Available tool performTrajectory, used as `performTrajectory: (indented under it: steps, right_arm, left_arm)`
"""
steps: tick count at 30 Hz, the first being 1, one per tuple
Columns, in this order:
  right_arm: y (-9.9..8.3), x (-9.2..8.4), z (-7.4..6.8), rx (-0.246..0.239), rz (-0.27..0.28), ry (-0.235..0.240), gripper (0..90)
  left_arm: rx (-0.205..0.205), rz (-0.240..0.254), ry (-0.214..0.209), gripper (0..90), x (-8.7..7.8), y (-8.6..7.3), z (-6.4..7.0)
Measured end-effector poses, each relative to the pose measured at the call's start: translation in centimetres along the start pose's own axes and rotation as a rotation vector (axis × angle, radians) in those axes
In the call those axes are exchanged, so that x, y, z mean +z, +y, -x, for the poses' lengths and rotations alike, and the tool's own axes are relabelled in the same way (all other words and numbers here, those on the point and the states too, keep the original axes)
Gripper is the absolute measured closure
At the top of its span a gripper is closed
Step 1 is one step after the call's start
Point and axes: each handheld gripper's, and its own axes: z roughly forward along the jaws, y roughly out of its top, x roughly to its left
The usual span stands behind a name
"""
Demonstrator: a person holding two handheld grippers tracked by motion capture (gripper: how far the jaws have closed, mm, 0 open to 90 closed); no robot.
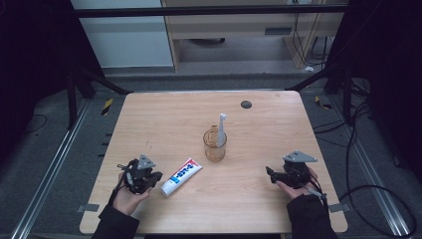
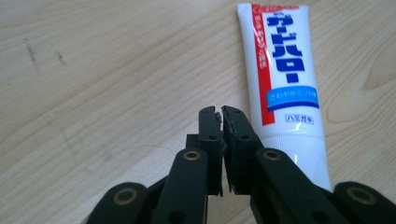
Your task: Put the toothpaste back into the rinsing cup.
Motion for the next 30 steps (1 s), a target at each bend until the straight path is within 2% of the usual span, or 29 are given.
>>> performTrajectory:
  steps: [5, 11, 19, 23, 25, 30]
  right_arm:
    - [0.0, -0.1, 0.1, 0.008, 0.004, 0.000, 22.5]
    - [0.1, -0.1, 0.1, 0.007, 0.007, 0.000, 22.5]
    - [0.1, -0.2, 0.2, 0.017, 0.007, -0.012, 22.3]
    - [0.2, -0.1, 0.2, 0.005, 0.004, -0.012, 22.0]
    - [0.2, 0.0, 0.2, 0.005, 0.004, -0.011, 21.9]
    - [0.2, -0.1, 0.2, 0.011, 0.006, -0.014, 21.7]
  left_arm:
    - [-0.003, 0.018, -0.004, 79.5, -0.9, 0.7, -0.3]
    - [-0.008, 0.024, -0.034, 72.0, -1.3, 1.6, -0.2]
    - [0.017, 0.000, -0.079, 57.2, -1.1, 2.9, 0.8]
    - [0.047, 0.003, -0.092, 53.3, -1.2, 3.4, 1.3]
    - [0.048, 0.005, -0.100, 51.8, -1.2, 3.8, 1.5]
    - [0.073, -0.013, -0.106, 49.4, -1.1, 4.8, 1.9]
